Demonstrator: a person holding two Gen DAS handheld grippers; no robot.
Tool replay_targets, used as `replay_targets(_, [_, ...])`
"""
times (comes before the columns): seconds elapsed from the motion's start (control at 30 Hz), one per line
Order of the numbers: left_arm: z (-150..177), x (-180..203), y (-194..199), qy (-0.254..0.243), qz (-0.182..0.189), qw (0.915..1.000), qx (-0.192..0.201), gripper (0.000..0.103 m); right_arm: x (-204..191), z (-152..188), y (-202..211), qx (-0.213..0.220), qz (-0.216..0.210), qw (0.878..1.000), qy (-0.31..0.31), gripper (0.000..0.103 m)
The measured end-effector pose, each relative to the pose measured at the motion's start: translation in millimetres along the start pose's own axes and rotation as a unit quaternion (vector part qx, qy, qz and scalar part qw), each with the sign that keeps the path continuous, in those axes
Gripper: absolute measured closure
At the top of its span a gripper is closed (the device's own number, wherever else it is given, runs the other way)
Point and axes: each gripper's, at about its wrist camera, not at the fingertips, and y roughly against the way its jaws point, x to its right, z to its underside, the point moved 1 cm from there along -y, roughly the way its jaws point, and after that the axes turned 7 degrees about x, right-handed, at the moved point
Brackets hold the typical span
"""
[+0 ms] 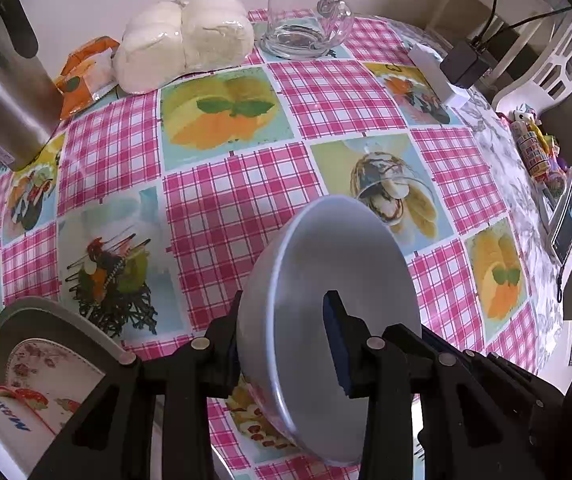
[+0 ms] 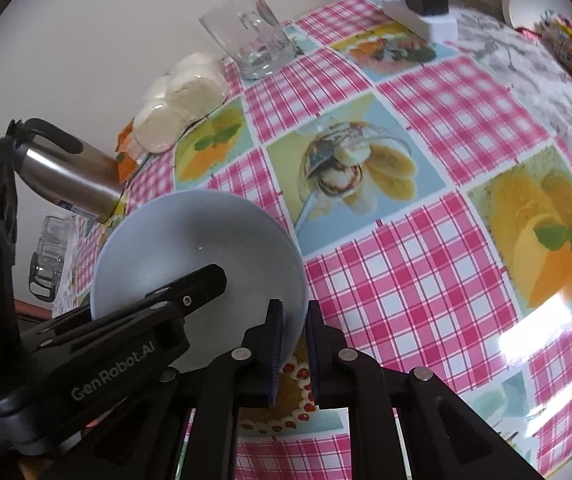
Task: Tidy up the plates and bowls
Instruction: 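Lift the round bowl with both tools and carry it toward the basin, then lower the round bowl with both tools onto the stack in the basin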
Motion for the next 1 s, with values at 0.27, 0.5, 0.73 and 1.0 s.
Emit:
replay_targets(0.27, [0, 0, 24, 0.011, 0.015, 0.9994, 0.029, 0.064, -2, -3, 13, 0.013, -0.008, 1.000, 0.004, 0.090])
replay_targets(0.5, [-5, 1, 61, 0.017, 0.019, 0.9972, 0.070, 0.064, -14, -9, 42, 0.045, -0.024, 0.999, 0.019, 0.090])
replay_targets(0.73, [1, -7, 98, 0.035, 0.031, 0.9932, 0.107, 0.064, -35, -11, 81, 0.087, -0.047, 0.994, 0.039, 0.090])
replay_targets(1.0, [20, -33, 136, 0.065, 0.042, 0.9856, 0.150, 0.065, -72, -1, 106, 0.113, -0.073, 0.988, 0.075, 0.091])
